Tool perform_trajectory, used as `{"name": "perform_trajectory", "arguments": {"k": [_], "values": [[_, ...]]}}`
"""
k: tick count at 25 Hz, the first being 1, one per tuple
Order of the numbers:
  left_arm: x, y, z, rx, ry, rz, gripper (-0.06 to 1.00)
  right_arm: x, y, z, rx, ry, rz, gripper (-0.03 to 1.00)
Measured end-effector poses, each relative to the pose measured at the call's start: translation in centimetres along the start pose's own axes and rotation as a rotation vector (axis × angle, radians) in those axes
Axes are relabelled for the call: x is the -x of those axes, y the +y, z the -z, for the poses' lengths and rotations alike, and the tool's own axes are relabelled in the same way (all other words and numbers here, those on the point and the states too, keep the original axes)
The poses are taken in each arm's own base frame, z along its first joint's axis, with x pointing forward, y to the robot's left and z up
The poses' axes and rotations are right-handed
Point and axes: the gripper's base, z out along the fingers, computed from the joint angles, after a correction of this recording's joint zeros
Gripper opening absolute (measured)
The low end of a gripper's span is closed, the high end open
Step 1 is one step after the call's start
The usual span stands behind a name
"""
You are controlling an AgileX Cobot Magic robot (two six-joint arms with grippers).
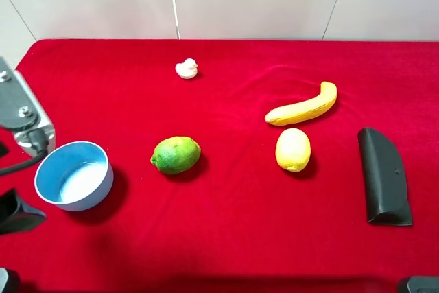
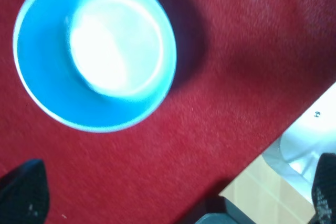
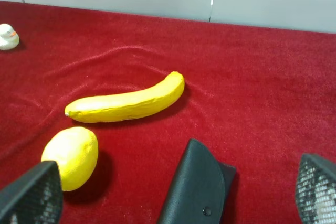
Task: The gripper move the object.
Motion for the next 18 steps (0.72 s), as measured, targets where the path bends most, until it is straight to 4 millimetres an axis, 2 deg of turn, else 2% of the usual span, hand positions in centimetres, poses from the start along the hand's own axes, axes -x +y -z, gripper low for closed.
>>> {"name": "perform_trajectory", "arguments": {"k": [5, 18], "values": [[-2.2, -0.2, -0.8, 0.000, -0.011, 0.030, 0.99, 0.0, 0.0, 0.0, 0.000, 0.000, 0.000, 0.69], [-4.5, -0.1, 1.5, 0.009, -0.220, 0.043, 0.99, 0.0, 0.0, 0.0, 0.000, 0.000, -0.001, 0.69]]}}
